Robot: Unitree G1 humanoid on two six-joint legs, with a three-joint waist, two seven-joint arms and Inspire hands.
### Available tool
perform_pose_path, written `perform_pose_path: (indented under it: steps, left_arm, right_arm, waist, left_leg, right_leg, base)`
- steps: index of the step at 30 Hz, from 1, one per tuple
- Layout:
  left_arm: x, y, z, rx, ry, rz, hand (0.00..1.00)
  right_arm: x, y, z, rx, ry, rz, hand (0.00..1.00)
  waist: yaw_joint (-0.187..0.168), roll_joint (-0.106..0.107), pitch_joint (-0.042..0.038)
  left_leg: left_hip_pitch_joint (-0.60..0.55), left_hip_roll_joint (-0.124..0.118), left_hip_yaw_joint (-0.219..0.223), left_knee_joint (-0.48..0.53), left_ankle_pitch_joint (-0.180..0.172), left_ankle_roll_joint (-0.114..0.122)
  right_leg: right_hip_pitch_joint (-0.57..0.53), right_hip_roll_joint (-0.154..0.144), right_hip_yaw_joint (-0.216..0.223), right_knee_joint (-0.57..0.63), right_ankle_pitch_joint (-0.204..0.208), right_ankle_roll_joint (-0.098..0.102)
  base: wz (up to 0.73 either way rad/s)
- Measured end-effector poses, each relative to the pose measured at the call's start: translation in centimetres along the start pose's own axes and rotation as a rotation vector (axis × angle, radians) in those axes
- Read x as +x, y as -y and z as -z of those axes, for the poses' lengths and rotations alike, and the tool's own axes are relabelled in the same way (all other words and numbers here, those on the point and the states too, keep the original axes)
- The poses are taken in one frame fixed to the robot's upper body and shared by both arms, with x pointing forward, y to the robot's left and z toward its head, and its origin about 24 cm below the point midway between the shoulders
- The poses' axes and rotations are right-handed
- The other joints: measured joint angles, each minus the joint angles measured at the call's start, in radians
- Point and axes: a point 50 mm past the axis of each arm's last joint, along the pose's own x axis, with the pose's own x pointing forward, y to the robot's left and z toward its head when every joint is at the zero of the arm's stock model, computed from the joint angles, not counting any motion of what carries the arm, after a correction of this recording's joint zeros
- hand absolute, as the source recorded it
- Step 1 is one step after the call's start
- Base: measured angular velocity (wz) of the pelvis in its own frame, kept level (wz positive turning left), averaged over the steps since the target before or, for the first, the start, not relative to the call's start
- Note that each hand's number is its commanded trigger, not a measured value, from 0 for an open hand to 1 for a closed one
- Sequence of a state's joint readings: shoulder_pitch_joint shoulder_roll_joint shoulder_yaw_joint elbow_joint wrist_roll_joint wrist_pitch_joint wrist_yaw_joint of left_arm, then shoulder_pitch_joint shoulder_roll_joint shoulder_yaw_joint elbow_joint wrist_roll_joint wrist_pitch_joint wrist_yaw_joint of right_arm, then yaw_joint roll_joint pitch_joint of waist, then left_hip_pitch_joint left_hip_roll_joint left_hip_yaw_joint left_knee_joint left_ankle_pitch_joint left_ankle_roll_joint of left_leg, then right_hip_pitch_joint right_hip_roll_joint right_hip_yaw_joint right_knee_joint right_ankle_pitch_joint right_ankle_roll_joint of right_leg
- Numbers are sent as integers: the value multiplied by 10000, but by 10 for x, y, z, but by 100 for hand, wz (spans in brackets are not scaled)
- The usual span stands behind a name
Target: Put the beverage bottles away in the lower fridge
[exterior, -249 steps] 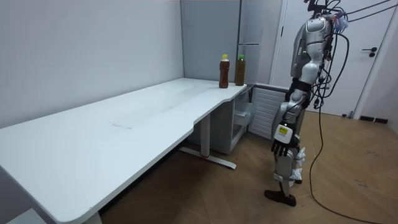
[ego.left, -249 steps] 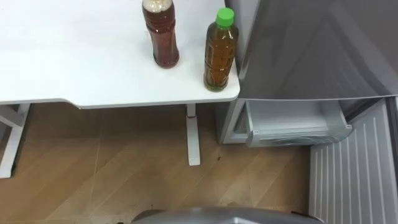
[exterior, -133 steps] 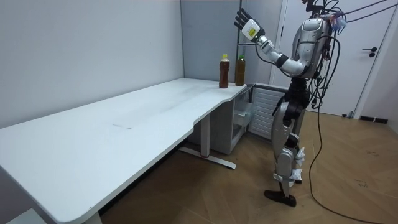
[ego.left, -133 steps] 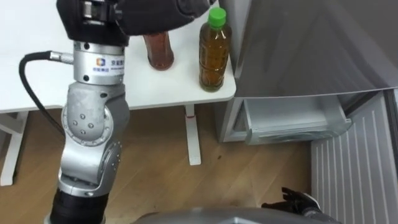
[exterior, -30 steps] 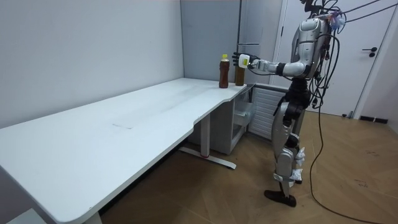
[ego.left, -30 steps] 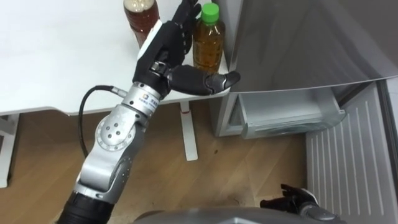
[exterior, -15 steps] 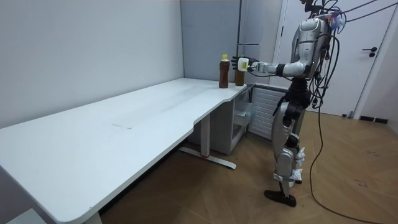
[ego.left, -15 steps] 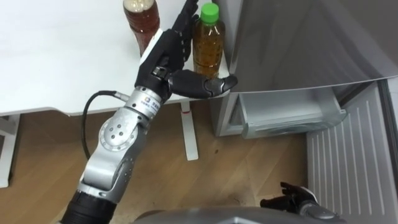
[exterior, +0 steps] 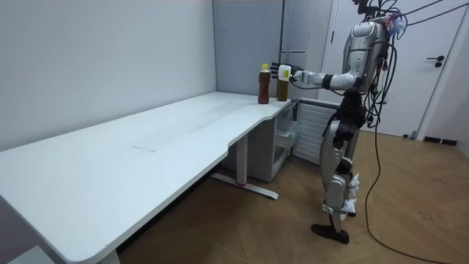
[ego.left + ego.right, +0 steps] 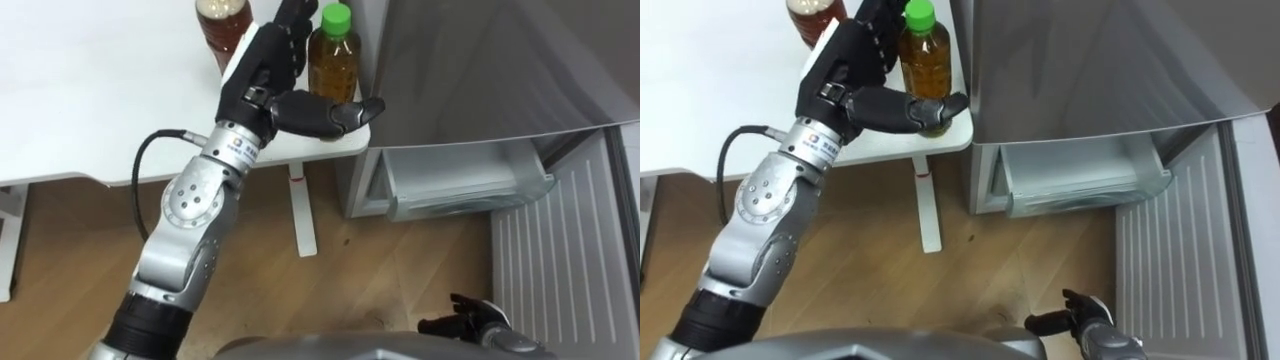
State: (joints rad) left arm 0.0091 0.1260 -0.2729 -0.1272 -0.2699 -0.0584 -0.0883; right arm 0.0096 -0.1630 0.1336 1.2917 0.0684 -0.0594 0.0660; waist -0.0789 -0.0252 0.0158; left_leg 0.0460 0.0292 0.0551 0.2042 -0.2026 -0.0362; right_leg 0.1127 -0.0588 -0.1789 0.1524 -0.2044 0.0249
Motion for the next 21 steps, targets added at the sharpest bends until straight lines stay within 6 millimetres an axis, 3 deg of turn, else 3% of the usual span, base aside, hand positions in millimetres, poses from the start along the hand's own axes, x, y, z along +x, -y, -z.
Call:
perform_pose_path:
  steps: [17, 21]
  left_arm:
    - [2, -15, -2, 85, -102, -920, 0]
    - [1, -18, 8, 64, -556, -1133, 0]
  right_arm:
    - [0, 0, 3, 32, -213, -8, 0]
    - [0, -1, 4, 42, -250, -22, 0]
  waist:
    - [-24, 6, -4]
    - [-51, -2, 3]
  left_leg:
    - [207, 0, 8, -18, 0, 0]
    - [310, 11, 100, -25, 0, 0]
  right_leg:
    - [177, 5, 61, 4, 3, 0]
    - [253, 9, 142, 1, 20, 7]
  base:
    - [0]
    - [-6]
